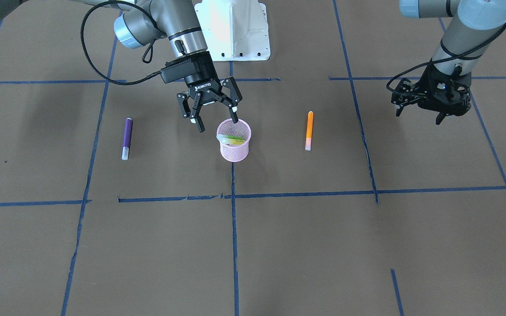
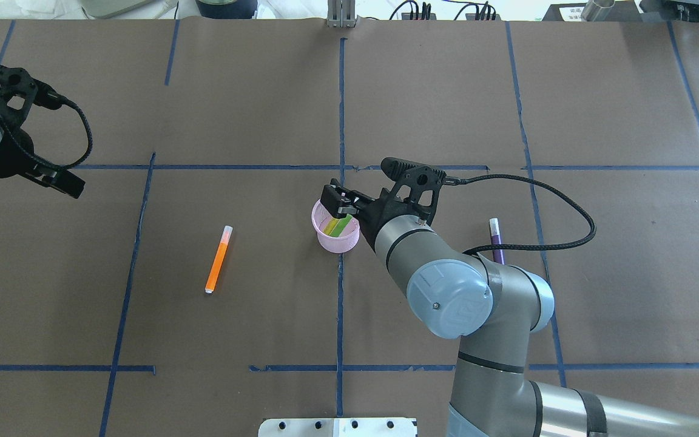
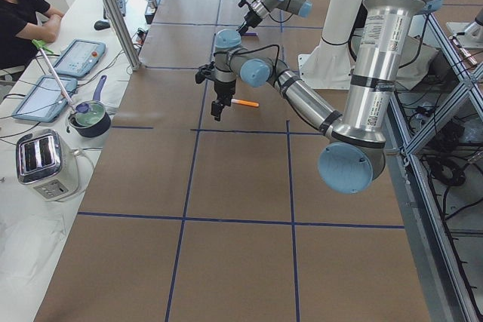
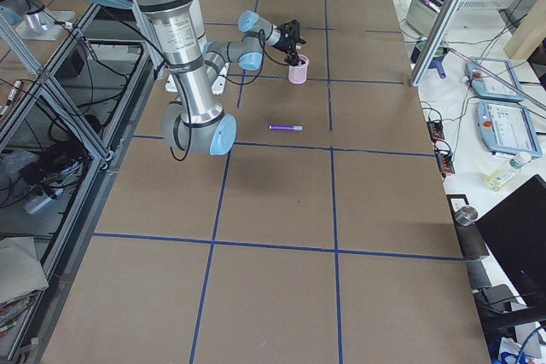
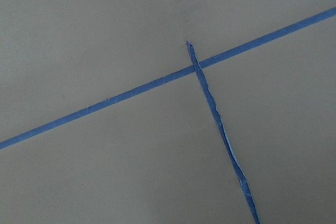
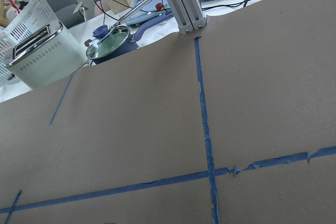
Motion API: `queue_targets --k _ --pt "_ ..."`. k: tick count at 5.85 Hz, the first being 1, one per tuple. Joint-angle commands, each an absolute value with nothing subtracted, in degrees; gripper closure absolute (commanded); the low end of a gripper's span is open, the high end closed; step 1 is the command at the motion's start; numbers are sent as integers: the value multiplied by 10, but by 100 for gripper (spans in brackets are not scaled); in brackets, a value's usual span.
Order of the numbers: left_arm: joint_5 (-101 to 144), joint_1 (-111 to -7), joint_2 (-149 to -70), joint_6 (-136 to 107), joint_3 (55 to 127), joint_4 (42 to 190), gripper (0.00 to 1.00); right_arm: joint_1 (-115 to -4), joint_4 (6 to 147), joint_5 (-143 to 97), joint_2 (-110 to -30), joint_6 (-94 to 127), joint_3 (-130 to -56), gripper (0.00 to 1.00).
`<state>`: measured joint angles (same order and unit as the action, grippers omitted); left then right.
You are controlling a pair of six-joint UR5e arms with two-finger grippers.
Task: Collect pens into pen holder
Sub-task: 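Lower the yellow marker into the pink cup and open the right gripper, then withdraw the right gripper from the cup while the left gripper descends to the orange marker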
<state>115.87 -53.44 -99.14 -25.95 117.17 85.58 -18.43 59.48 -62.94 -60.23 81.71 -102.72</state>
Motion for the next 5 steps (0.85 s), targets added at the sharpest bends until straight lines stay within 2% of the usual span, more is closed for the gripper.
queue_targets --k 1,2,4,5 --pt "1189 -527 -1003 -289 1156 860 0 -232 615 -743 -637 801 -1048 0" --pt "1227 -524 -1028 -337 1136 861 0 -285 614 -851 -656 798 -1050 0" --pt "1227 -430 -1126 -395 1075 860 0 -384 614 -1013 -738 757 -1087 0" --pt "1227 -398 -1139 -407 1055 862 0 -418 614 -1053 -784 712 -1112 0"
